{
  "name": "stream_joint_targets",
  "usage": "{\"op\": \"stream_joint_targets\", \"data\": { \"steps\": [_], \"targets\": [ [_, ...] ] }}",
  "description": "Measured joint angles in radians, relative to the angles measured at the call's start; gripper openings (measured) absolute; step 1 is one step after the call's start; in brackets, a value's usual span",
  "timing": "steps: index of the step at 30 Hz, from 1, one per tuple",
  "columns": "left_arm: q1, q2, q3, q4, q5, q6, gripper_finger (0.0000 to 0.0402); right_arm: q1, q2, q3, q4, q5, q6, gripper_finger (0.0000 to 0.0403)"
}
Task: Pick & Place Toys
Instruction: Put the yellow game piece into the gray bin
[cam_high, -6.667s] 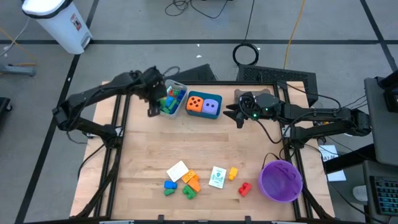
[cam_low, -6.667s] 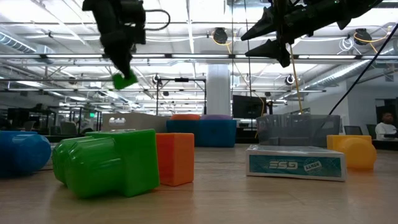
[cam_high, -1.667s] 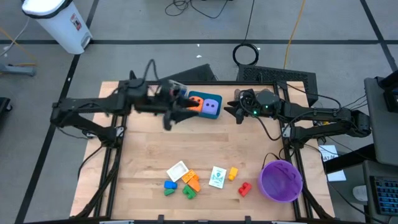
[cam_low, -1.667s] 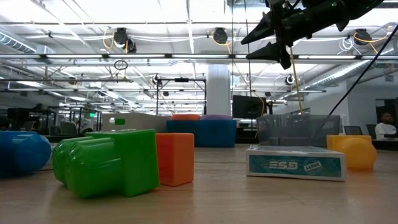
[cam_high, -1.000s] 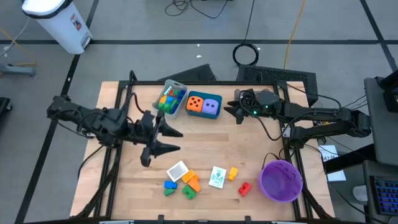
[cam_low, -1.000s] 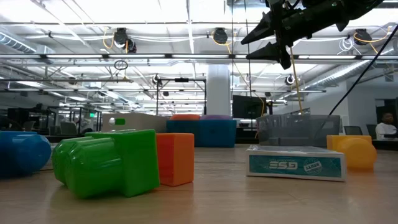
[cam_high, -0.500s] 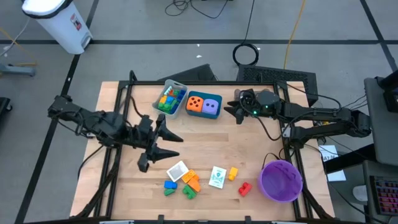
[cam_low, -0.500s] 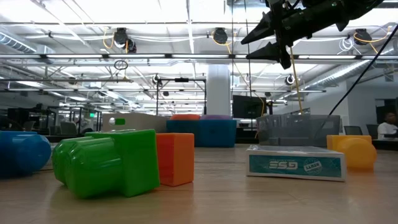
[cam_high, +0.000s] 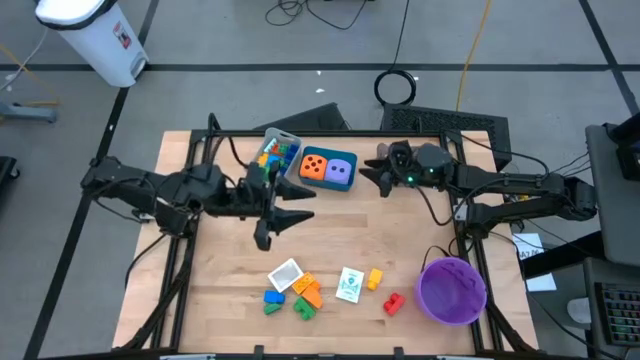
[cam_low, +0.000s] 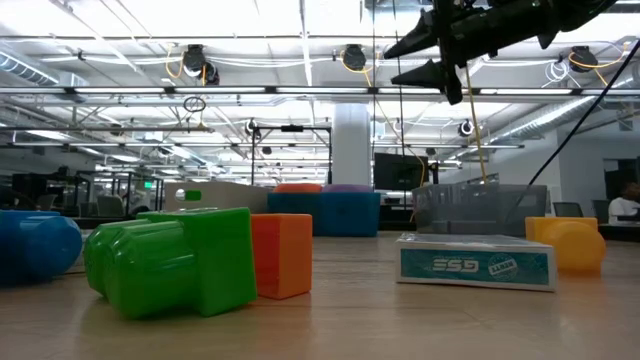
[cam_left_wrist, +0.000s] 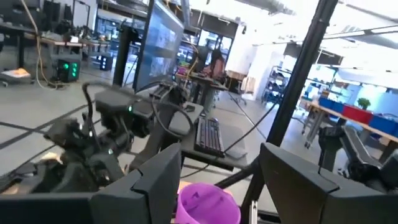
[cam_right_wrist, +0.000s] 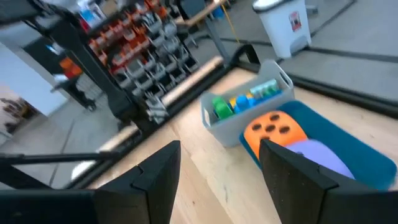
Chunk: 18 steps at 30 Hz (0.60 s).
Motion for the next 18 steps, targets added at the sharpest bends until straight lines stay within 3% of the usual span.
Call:
{"op": "stream_joint_targets", "data": {
  "steps": [6,12,18],
  "targets": [
    [0.003,0.002,0.000,-0.018,0.000,-0.015,0.0227,0.000,0.000,0.000,0.075,-0.003,0.008,0.0210],
    [0.003,0.002,0.000,-0.025,0.010,-0.019,0.0227,0.003,0.000,0.000,0.216,-0.012,0.143,0.0210],
    [-0.009,0.002,0.000,-0.031,0.056,-0.021,0.0227,0.042,-0.002,0.001,0.386,-0.157,0.225,0.0210]
  ]
}}
